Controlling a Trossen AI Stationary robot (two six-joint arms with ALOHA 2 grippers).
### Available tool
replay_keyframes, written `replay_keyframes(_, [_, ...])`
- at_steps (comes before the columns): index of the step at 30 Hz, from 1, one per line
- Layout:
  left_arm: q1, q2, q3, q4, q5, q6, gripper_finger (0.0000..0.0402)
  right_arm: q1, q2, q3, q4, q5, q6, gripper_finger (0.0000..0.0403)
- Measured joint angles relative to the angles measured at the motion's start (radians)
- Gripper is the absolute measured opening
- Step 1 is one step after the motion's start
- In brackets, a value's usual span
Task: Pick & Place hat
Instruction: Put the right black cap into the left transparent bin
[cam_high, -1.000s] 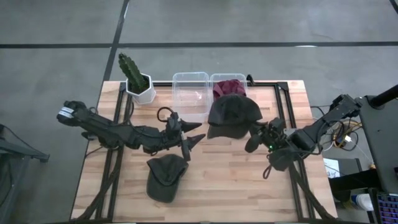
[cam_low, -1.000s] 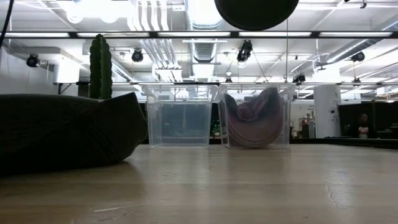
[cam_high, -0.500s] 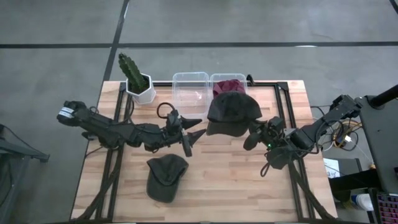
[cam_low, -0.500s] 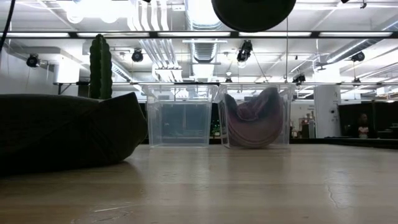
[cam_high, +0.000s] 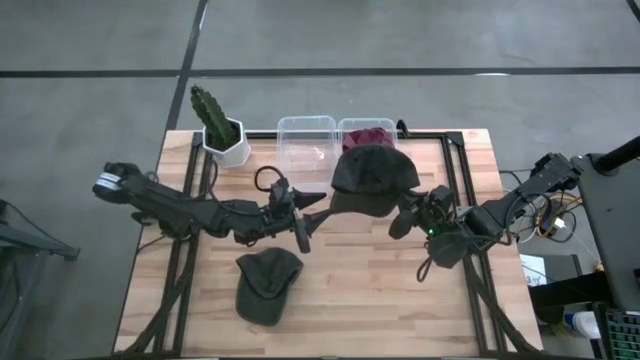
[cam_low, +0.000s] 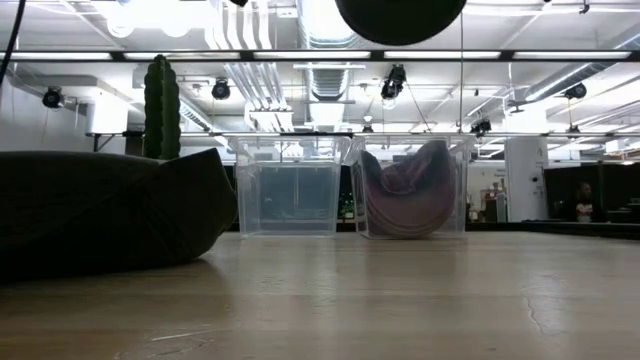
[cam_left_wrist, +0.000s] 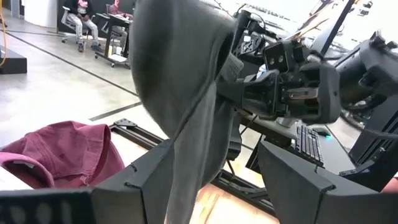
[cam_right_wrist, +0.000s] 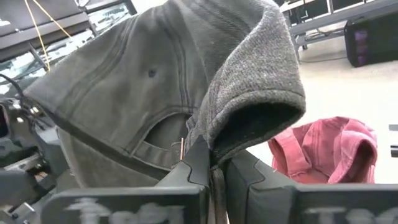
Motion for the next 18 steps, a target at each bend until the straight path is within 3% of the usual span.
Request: replay_keyframes(18, [0.013, 0.055, 0.000, 0.079, -0.030, 0.042, 0.0225, -0.001, 0.063, 0.035, 0.052, -0.030, -0.036, 0.0013])
